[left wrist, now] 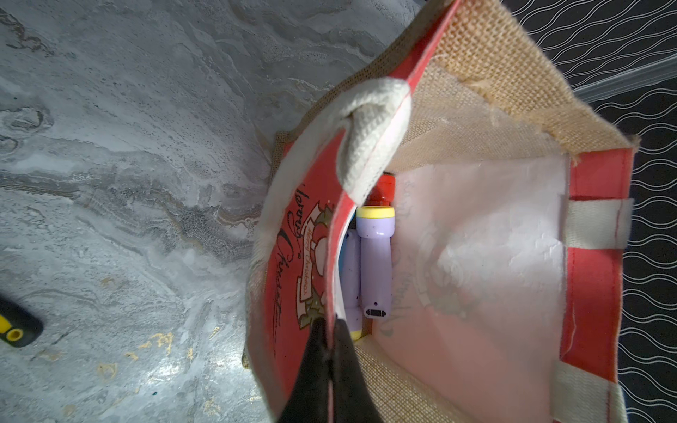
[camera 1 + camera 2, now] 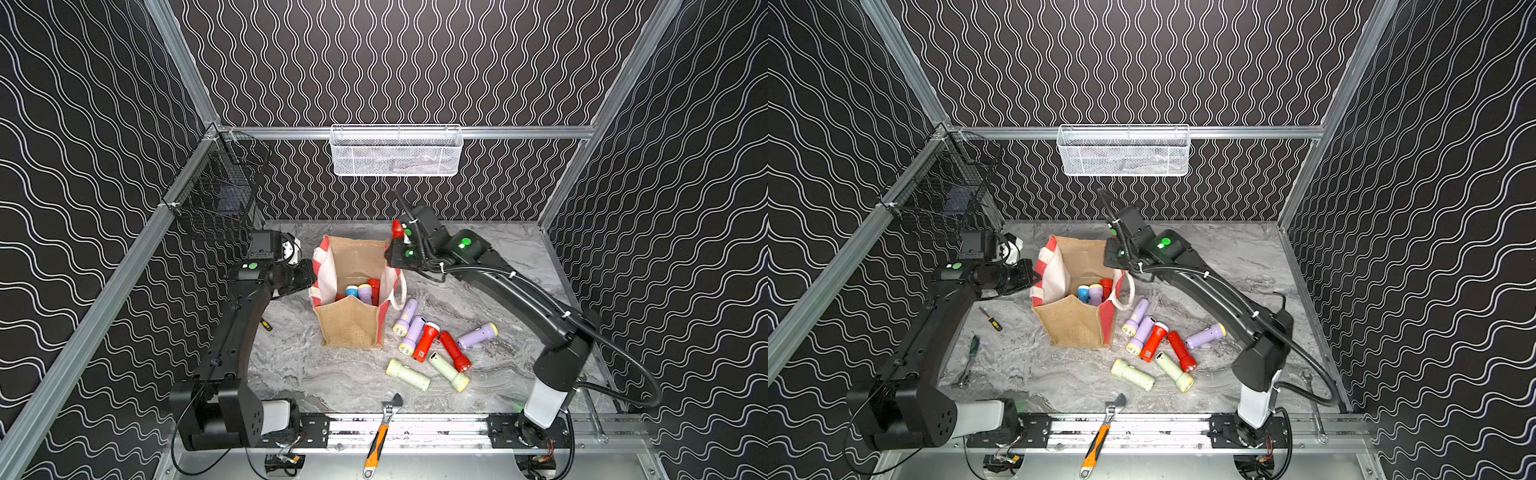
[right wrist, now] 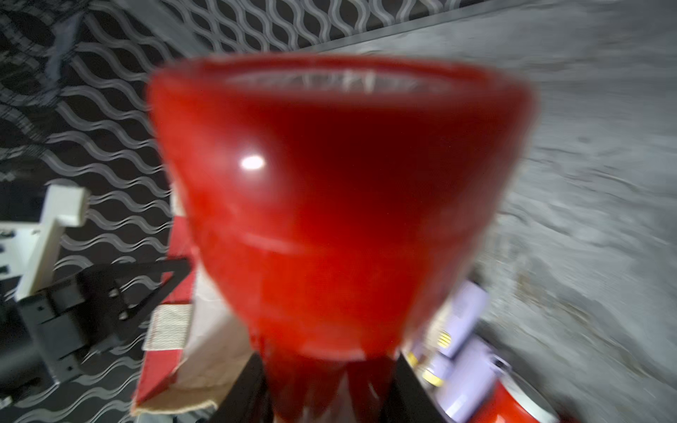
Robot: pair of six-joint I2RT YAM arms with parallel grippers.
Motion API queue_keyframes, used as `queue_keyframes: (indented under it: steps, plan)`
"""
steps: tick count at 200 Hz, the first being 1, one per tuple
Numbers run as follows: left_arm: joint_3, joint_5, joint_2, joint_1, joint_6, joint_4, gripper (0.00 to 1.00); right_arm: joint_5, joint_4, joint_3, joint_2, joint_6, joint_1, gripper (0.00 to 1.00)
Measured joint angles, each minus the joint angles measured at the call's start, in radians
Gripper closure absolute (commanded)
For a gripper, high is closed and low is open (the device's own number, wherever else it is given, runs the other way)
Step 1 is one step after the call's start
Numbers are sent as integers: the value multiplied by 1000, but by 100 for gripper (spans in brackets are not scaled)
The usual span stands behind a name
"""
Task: Put the flashlights into the tote bags
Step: Place the flashlight in the canvas bag.
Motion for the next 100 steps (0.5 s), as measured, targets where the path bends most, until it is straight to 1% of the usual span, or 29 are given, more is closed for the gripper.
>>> queue_keyframes:
  steps: [34,84,100]
  plan:
    - [-6,-2,-11,0,0,0,95,-107,70,59,146,-14,20,62]
    - [-7,0,-10,0,0,0,95,-258,69,130,322,-14,69,62]
    - [-7,0,-10,0,0,0,95,-276,64,145,360,-14,70,62]
